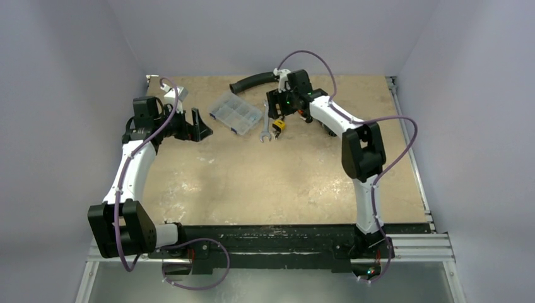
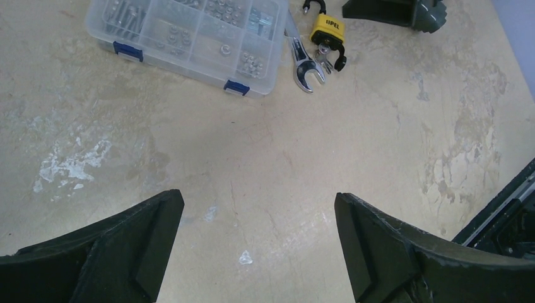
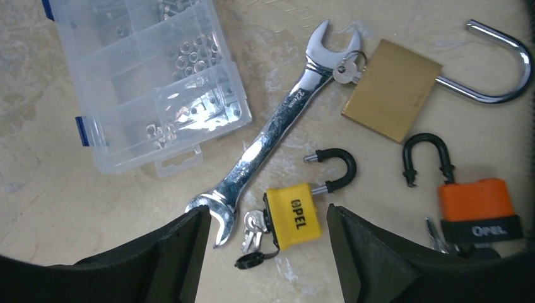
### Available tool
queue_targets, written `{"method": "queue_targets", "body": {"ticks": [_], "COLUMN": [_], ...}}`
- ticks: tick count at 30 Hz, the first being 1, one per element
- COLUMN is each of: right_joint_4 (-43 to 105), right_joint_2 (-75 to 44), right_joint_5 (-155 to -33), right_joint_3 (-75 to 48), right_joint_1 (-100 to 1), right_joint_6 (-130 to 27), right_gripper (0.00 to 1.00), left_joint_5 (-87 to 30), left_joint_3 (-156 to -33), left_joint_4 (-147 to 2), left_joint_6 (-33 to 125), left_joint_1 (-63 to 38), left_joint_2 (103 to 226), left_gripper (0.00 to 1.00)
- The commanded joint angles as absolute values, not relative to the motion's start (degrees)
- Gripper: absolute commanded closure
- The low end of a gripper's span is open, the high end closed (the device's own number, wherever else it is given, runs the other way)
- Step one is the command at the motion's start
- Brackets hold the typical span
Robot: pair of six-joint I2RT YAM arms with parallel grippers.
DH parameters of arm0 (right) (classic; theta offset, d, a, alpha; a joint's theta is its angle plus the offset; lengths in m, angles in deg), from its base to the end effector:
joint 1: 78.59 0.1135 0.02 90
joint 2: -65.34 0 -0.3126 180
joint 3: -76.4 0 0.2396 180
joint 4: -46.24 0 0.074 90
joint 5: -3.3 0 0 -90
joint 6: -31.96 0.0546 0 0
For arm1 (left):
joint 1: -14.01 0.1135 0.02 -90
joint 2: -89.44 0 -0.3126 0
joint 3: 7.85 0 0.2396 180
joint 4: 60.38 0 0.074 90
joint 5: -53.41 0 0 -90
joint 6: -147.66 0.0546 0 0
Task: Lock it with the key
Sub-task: Move the lock to the center of the board.
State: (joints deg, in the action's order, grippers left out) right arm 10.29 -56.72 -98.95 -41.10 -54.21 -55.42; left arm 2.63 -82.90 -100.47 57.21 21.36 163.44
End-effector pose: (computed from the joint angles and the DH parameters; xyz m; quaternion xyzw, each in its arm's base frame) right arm 0.4703 0.2259 0.2766 -0.2143 0.8783 0.1914 0.3821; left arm 0.2660 -0.0005 0.3451 0.0862 0.8582 -0.2780 0.4227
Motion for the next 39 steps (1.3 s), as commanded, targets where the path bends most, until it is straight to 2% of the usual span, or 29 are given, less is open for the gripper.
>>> {"method": "queue_targets", "body": {"ticks": [1,7,13,21,25,31,34,36,37,38,39], "right_joint_4": [9.73,9.10,8.21,7.30,6.71,4.54,3.39,3.32,3.61,4.64,5.68], "right_joint_2": [-59.19,-64.20,-67.19,-66.41,-63.62,-56.74,-50.55,-46.23,-43.90,-41.58,-39.50], "right_joint_5": [-96.72,-95.34,-88.46,-89.43,-90.98,-94.67,-97.47,-98.99,-99.14,-98.81,-98.69], "right_joint_3": [-46.66,-49.89,-51.54,-47.94,-43.57,-34.84,-28.80,-24.12,-21.29,-19.49,-17.88], "right_joint_1": [-53.29,-51.42,-51.21,-50.79,-50.53,-50.48,-50.48,-50.38,-50.40,-50.39,-50.38], "right_joint_6": [-55.22,-57.77,-59.57,-61.55,-63.12,-71.11,-74.53,-76.08,-76.39,-75.89,-74.00], "right_gripper": [0.25,0.36,0.38,0.41,0.45,0.56,0.57,0.53,0.45,0.29,0.20], "left_joint_5": [3.57,3.72,3.73,2.58,2.25,3.59,3.89,4.42,4.75,5.04,5.26], "left_joint_3": [-82.57,-81.81,-81.96,-81.45,-81.63,-81.58,-81.46,-81.18,-81.09,-80.94,-80.82], "left_joint_4": [-98.61,-97.50,-98.04,-97.58,-97.91,-97.86,-97.91,-97.91,-97.89,-97.86,-97.74], "left_joint_6": [56.59,56.44,56.75,56.78,56.78,56.69,56.69,56.90,57.01,57.04,57.04], "left_joint_1": [21.08,21.10,21.13,21.12,21.07,21.10,21.11,21.08,21.12,21.06,21.10], "left_joint_2": [161.10,161.84,162.25,161.59,161.44,160.83,160.61,160.39,160.31,160.16,160.00], "left_gripper": [0.00,0.00,0.00,0.00,0.00,0.00,0.00,0.00,0.00,0.00,0.00]}}
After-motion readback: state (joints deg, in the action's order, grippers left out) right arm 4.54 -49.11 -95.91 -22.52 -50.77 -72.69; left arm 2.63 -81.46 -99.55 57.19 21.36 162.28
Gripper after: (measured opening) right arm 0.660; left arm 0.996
